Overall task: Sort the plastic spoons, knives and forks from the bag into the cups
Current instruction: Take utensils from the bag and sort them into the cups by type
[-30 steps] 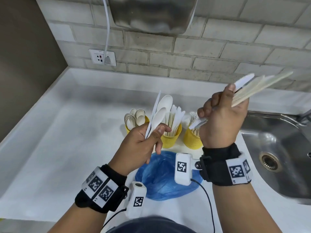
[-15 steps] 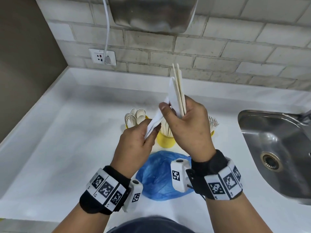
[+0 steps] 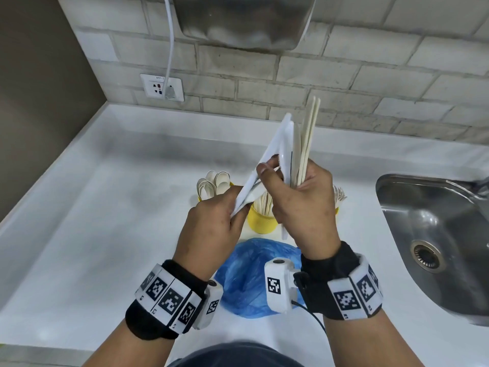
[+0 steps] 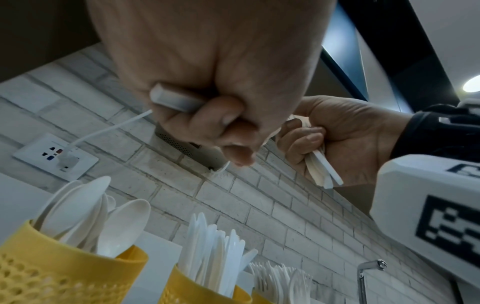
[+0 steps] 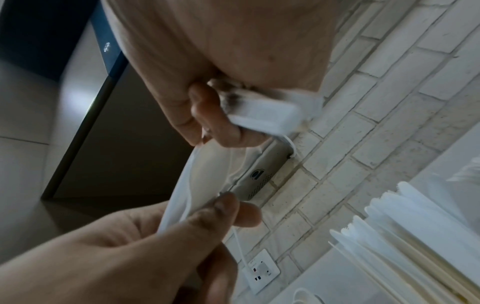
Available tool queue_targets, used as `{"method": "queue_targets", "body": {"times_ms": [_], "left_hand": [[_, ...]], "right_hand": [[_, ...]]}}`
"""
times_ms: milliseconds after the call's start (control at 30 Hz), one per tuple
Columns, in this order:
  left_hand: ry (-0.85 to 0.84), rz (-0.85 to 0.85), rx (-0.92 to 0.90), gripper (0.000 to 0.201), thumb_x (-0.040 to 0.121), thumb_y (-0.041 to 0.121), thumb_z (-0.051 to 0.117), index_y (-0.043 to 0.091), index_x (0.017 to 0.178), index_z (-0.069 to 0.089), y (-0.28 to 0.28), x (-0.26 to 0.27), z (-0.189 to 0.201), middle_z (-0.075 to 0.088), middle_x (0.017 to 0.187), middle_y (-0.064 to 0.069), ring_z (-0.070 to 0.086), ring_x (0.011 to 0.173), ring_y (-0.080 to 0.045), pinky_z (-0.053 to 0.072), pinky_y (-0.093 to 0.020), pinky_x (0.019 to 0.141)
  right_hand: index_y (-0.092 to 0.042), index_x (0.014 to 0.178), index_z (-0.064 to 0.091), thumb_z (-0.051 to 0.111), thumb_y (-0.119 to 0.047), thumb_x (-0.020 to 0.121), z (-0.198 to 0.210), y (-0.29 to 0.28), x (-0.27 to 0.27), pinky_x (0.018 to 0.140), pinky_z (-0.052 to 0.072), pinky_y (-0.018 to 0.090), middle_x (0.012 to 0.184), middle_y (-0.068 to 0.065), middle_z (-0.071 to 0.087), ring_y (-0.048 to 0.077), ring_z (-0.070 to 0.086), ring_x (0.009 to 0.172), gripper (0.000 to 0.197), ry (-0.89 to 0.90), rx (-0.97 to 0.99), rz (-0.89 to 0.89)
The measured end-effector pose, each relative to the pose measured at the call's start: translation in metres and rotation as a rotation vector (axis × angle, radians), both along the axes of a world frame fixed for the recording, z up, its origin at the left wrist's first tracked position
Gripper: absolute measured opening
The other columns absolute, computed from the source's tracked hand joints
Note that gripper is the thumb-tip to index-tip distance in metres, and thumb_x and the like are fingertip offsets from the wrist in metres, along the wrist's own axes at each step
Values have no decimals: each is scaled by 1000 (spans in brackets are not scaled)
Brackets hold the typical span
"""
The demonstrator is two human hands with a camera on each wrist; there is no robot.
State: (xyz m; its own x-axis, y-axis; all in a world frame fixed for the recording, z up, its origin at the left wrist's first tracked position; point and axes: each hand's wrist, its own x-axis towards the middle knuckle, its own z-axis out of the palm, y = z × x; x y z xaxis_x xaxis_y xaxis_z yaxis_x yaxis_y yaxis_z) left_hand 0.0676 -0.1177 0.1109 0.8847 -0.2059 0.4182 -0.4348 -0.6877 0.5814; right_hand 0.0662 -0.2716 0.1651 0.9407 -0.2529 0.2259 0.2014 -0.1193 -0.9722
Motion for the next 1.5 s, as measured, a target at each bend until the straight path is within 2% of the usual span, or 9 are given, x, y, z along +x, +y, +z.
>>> {"method": "queue_targets", "body": {"times_ms": [233, 400, 533, 667, 900, 1200, 1333, 1433, 1500], "left_hand": [[19, 15, 22, 14, 98, 26, 64, 30, 112, 62, 4, 2, -3, 64, 70, 8, 48, 55, -17, 45, -29, 52], [237, 14, -178, 27, 104, 43, 51, 22, 95, 66, 8, 7, -8, 64, 63, 6, 59, 58, -11, 48, -28, 61], [493, -6, -471, 40, 105, 46, 46, 22, 86, 72, 5, 7, 2, 65, 60, -3, 49, 45, -8, 43, -17, 54], [660, -60, -643, 42, 106, 44, 43, 17, 92, 72, 4, 10, 4, 65, 63, -3, 49, 42, -17, 41, -23, 41], [839, -125, -914, 36, 110, 30, 39, 5, 102, 63, -3, 10, 4, 79, 98, -10, 76, 77, -24, 61, -28, 65], [1078, -63, -1277, 45, 107, 38, 44, 7, 76, 48, -9, 9, 13, 75, 104, -27, 75, 98, -39, 64, -40, 82], [1161, -37, -1401, 48, 108, 40, 43, 12, 68, 42, -11, 8, 14, 62, 61, -9, 75, 68, -23, 65, -37, 71], [1174, -72, -1424, 33, 109, 38, 41, 11, 92, 51, -14, 7, 16, 57, 59, -2, 68, 58, -13, 61, -28, 60], [1183, -124, -1414, 26, 110, 38, 39, 15, 122, 46, -13, 7, 14, 69, 83, -8, 71, 77, -15, 62, -28, 68]], "right_hand": [[2, 84, 54, 59, -19, 89, 3, -5, 13, 45, 34, 31, 53, 13, 39, 25, 35, 37, 22, 24, 305, -187], [17, 94, 59, 43, -12, 101, 3, -16, 22, 46, 36, 29, 64, 23, 61, 27, 36, 37, 34, 26, 487, -141], [3, 102, 49, 39, -13, 102, 3, -21, 28, 51, 47, 32, 91, 28, 75, 29, 50, 45, 18, 49, 597, -174], [19, 119, 50, 38, -13, 102, -4, -21, 34, 68, 59, 39, 86, 28, 73, 39, 73, 75, 39, 36, 735, -173], [-16, 89, 39, 38, -4, 95, 0, -7, 36, 43, 28, 23, 64, 6, 41, 17, 32, 41, 13, 28, 876, -92], [-17, 78, 50, 60, -26, 102, -1, 19, 26, 44, 33, 25, 47, -6, 35, 14, 31, 38, 27, -105, 407, 29], [-14, 76, 57, 65, -33, 101, -9, 26, 17, 54, 44, 34, 53, -2, 48, 19, 47, 47, 32, -94, 152, 52], [-13, 78, 62, 72, -26, 96, -16, 31, 8, 53, 50, 30, 55, -5, 57, 14, 57, 49, 25, -30, 99, 70], [-21, 73, 61, 74, -24, 94, -19, 33, 5, 55, 56, 42, 57, -4, 58, 19, 59, 53, 24, -29, 71, 102]]}}
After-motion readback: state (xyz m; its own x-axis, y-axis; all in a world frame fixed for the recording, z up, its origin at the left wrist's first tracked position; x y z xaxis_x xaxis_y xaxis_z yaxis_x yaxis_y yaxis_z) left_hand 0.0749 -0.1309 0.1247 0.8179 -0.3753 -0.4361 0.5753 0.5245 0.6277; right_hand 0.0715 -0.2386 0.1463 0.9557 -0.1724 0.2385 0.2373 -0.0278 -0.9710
